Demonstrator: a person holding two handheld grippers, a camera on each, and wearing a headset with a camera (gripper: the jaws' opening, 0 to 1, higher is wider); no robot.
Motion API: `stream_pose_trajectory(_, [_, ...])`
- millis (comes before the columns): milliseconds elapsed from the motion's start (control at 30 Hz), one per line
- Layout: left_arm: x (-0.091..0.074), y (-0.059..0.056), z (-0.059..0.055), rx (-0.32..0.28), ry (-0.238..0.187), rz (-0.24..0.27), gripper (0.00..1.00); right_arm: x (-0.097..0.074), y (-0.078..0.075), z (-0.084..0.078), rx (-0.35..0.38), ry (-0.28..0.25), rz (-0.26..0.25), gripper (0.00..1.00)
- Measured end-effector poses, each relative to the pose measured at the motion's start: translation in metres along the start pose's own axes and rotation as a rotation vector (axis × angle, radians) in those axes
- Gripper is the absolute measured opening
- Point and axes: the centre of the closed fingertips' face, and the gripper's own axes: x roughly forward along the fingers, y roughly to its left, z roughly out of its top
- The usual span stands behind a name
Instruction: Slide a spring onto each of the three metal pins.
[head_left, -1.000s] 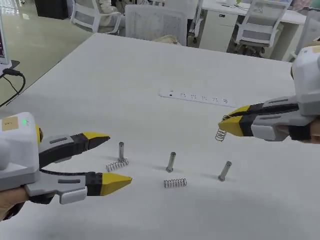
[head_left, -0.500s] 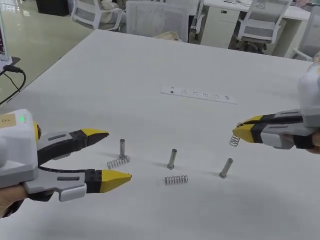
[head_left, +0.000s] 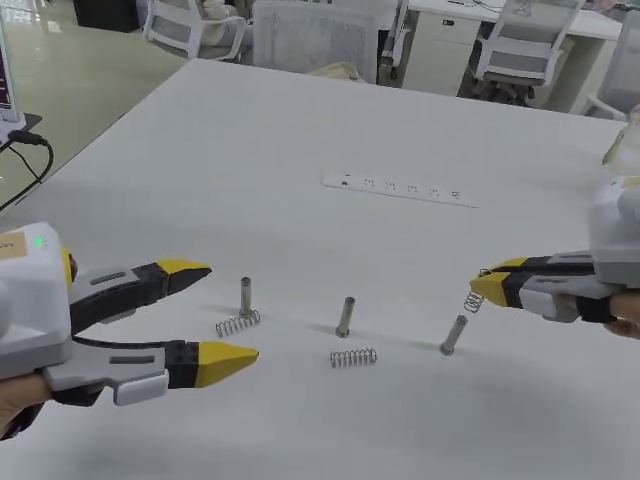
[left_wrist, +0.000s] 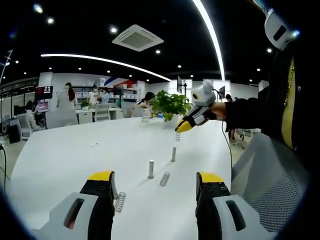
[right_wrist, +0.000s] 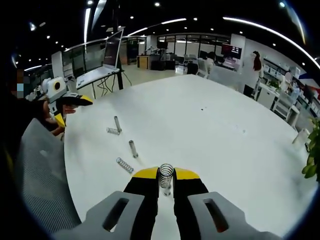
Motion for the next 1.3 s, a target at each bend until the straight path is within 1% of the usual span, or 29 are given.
stream_pose_trajectory(167, [0.0, 0.0, -0.001, 0.003, 0.006, -0.001, 0.63, 0.004, -0.001, -0.004, 0.004, 0.007, -0.003, 0.07])
stream_pose_trajectory(333, [0.001, -0.003, -0.009, 0.032, 0.047, -0.005, 0.64, 0.005, -0.002, -0.007, 0.014, 0.011, -0.003, 0.07])
stream_pose_trajectory(467, [0.001, -0.005, -0.021, 0.064, 0.103, -0.011, 0.67, 0.006, -0.003, -0.008, 0.017, 0.01, -0.004, 0.07])
stream_pose_trajectory(533, [0.002, -0.007, -0.024, 0.068, 0.118, -0.017, 0.68, 0.006, -0.003, -0.008, 0.018, 0.012, -0.002, 0.07])
stream_pose_trajectory(767, [0.003, -0.014, -0.039, 0.112, 0.19, -0.031, 0.72, 0.009, -0.002, -0.01, 0.019, 0.009, -0.004, 0.07])
stream_pose_trajectory(900, [0.003, -0.015, -0.042, 0.118, 0.204, -0.035, 0.76, 0.01, -0.003, -0.011, 0.023, 0.01, -0.004, 0.07])
stream_pose_trajectory(1300, [0.002, -0.014, -0.049, 0.097, 0.235, -0.032, 0.83, 0.014, -0.005, -0.017, 0.031, 0.008, -0.009, 0.07])
